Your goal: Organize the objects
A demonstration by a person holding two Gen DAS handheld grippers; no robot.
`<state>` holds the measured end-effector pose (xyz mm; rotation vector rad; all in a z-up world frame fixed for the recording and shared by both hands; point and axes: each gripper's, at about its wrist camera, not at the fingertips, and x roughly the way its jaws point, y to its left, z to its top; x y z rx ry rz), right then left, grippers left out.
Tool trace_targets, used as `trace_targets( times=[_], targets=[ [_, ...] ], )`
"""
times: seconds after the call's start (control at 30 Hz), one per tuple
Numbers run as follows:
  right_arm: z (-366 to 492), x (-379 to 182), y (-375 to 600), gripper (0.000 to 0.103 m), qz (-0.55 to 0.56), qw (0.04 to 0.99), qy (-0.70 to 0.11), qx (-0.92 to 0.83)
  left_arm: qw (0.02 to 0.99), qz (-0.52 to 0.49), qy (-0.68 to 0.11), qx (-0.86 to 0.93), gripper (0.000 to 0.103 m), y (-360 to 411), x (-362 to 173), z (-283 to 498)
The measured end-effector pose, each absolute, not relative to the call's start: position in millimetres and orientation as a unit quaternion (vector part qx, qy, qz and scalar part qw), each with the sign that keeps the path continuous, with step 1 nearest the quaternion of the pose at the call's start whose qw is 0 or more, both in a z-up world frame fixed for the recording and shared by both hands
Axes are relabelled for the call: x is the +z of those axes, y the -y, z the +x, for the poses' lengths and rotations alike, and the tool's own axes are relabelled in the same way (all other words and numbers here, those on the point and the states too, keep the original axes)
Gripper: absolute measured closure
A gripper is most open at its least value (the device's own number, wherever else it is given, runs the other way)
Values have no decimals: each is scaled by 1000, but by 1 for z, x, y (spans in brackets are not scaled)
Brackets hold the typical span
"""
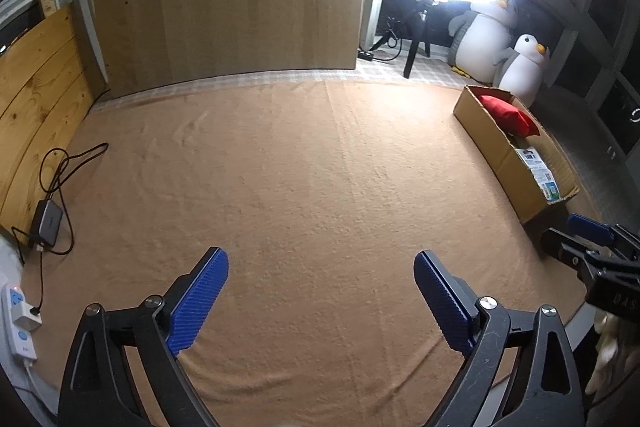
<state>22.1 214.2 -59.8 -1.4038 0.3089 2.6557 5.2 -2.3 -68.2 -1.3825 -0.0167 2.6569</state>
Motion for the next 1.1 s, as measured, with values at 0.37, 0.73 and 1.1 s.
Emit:
trace_targets(
  times=[0.37,0.73,1.1],
  targets=[
    [24,-52,-188,28,-452,65,-83,886,66,-461,12,885,7,10,-62,16],
    [19,-45,-173,26,-443,66,-66,892,74,-457,14,886,5,8,-57,23],
    [17,-43,-170,24,-441,73,-63,892,77,-457,14,886,5,6,-55,19]
  ],
)
